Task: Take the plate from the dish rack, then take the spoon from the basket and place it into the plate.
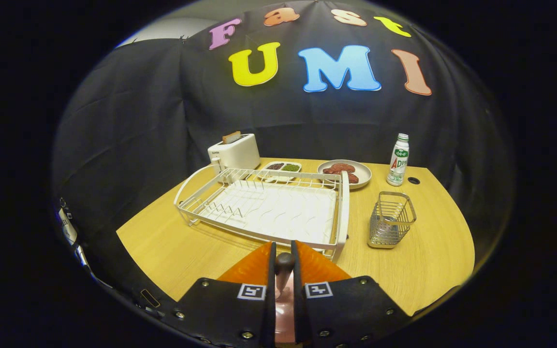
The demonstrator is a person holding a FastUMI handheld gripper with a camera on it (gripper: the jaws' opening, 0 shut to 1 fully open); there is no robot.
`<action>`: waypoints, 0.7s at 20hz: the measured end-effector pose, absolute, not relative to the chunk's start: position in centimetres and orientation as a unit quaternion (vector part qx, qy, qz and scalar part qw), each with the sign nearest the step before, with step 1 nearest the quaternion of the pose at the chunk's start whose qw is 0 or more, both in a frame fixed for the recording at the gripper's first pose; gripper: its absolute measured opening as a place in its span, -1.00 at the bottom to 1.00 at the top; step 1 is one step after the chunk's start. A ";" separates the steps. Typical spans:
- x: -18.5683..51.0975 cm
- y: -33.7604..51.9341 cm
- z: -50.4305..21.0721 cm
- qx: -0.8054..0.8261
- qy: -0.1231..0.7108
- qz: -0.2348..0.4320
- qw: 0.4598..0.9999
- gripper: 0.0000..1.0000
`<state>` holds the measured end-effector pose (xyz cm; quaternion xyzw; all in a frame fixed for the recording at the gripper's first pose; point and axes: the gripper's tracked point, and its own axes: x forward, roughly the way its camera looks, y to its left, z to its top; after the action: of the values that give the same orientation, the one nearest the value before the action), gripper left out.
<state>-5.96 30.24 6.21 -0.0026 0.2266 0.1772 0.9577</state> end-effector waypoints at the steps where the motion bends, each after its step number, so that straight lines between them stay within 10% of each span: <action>1: -6.0 30.2 6.8 0.003 0.222 0.178 0.959 -0.66; 14: -4.0 22.6 15.9 0.001 0.125 0.094 0.988 -0.54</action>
<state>-4.01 22.58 15.85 0.0013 0.1245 0.0940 0.9878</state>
